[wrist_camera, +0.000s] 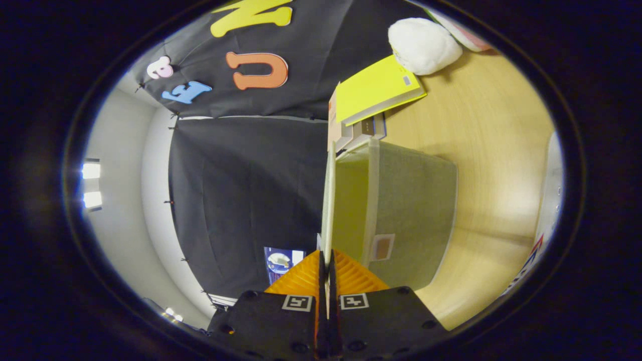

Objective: Open the storage box then place both shoes into the box .Put the left shoe in first, then the right shoe, with the right side of both shoes facing outward in a uniform manner.

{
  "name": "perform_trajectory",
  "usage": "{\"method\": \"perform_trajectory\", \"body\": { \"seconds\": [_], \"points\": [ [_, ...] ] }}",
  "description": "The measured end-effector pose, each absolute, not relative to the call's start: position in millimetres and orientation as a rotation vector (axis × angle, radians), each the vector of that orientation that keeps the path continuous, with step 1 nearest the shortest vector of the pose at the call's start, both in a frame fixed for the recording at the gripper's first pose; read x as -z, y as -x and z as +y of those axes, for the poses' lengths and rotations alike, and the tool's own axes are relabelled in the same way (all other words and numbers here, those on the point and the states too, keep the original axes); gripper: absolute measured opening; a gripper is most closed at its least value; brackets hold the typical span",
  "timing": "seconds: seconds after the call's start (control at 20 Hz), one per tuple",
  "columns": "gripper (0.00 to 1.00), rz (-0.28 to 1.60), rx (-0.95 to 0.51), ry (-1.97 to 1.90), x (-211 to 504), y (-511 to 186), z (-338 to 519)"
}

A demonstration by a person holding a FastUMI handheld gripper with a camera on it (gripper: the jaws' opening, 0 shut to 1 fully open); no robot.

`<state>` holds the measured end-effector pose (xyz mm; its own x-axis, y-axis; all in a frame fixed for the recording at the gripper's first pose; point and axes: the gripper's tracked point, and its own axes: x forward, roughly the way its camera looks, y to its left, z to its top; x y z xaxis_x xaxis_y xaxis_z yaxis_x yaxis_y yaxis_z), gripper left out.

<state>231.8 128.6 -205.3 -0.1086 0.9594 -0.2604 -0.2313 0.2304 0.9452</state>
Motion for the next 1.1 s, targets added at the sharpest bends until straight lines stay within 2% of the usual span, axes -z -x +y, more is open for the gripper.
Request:
{"method": "perform_trajectory", "body": {
  "seconds": [0.4, 0.8, 0.9, 1.1],
  "points": [
    [0.09, 1.139, -1.148, -0.747, 130, -209, 208],
    [0.09, 1.09, -1.211, -0.831, 106, -172, 339],
    [0.22, 1.122, -1.231, -0.802, 111, -161, 370],
    [1.0, 1.214, -1.192, -0.62, 140, -142, 404]
  ]
}}
